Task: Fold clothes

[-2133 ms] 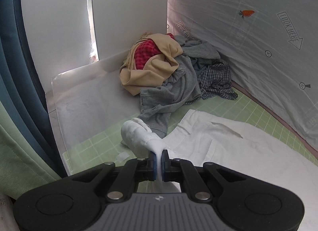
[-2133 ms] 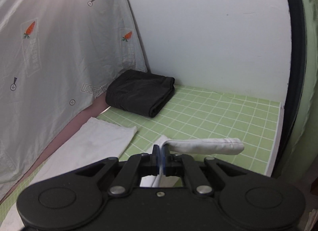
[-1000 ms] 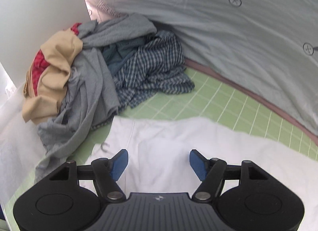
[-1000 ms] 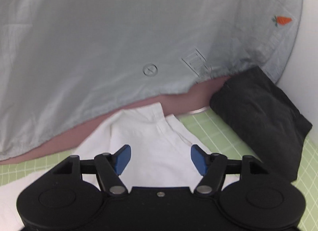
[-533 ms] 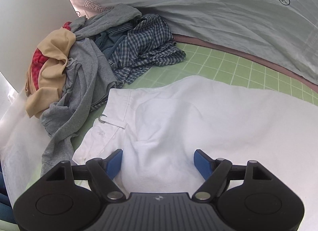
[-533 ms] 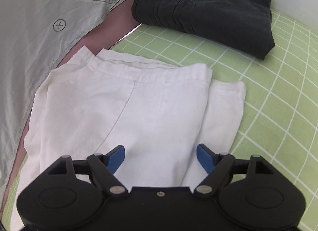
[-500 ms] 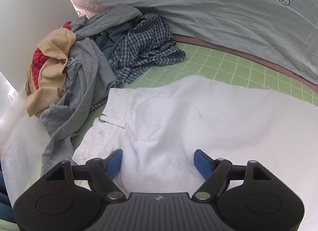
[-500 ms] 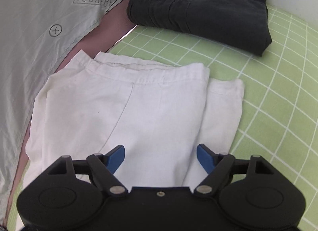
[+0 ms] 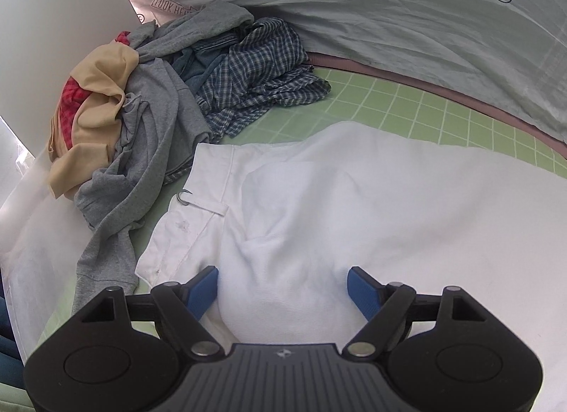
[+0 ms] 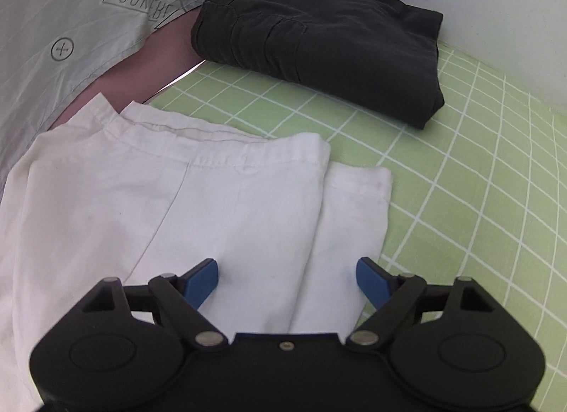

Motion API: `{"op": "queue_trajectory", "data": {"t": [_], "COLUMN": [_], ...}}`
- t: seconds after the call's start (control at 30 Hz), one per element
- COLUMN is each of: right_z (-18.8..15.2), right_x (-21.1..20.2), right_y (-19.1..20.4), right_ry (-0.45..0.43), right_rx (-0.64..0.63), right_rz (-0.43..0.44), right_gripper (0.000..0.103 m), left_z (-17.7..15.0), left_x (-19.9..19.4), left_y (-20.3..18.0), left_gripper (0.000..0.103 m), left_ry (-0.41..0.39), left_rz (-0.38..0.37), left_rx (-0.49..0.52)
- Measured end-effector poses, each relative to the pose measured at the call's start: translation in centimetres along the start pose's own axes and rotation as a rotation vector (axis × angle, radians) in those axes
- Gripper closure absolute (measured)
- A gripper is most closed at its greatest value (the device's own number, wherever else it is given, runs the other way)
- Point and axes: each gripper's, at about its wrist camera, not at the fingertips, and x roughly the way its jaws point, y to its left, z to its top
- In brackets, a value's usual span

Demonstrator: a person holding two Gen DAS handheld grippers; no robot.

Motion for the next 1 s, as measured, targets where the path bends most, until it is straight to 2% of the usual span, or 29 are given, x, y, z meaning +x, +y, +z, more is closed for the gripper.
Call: {"op": "queue_trajectory", "data": {"t": [0.03, 0.07, 0.1, 0.17, 0.23, 0.37, 0.47, 0.7, 0.83, 0.97, 1.0], "right_z": [-0.1, -0.1, -0.2, -0.3, -0.6, -1.7, -3.2, -7.9, -9.2, -8.8, -8.5], "right_x": [-0.2, -0.4, -0.7, -1.1, -1.5, -3.1, -4.7, -8.6, -9.6, -11.1, -11.4], "right_y": [0.1, 0.2, 0.2, -0.1, -1.5, -5.5, -9.2, -16.9, -19.9, -21.0, -21.2], "right_ry": [-0.008, -0.015, -0.022, -0.033, -0.037, -0.058, -0.060, -0.049, 0.006, -0.008, -0.021], "right_rx": [-0.012, -0.019, -0.026, -0.022, 0.034, 0.128, 0.153, 0.187, 0.192, 0.169, 0.158], "right_rz": [0.020, 0.044, 0.068, 0.066, 0.094, 0.054, 0.075, 0.035, 0.110, 0.118, 0.118], "right_gripper": [0.034, 0.050, 0.075, 0.099, 0.101, 0.101, 0.102, 0.101, 0.100, 0.088, 0.078], "left_z": [-0.1, -0.2, -0.4, -0.7, -1.2, -2.0, -2.8, -5.3, -8.1, -10.9, -11.6], "left_x": [0.2, 0.4, 0.5, 0.7, 0.6, 0.4, -0.3, -4.5, -7.2, -9.3, -9.7], "left_y": [0.1, 0.1, 0.1, 0.1, -0.1, -0.2, -0.3, -0.9, -2.8, -6.1, -7.0], "left_gripper": [0.020, 0.020, 0.020, 0.020, 0.020, 0.020, 0.020, 0.020, 0.020, 0.020, 0.020], "left_ry": [0.004, 0.009, 0.013, 0.018, 0.011, 0.006, -0.001, -0.011, -0.019, -0.026, -0.026], "left_rz": [-0.003, -0.002, 0.003, 0.011, 0.014, 0.012, 0.000, -0.093, -0.165, -0.196, -0.204], "left_rx": [-0.004, -0.003, 0.001, 0.014, 0.039, 0.083, 0.103, 0.110, 0.142, 0.191, 0.201]}}
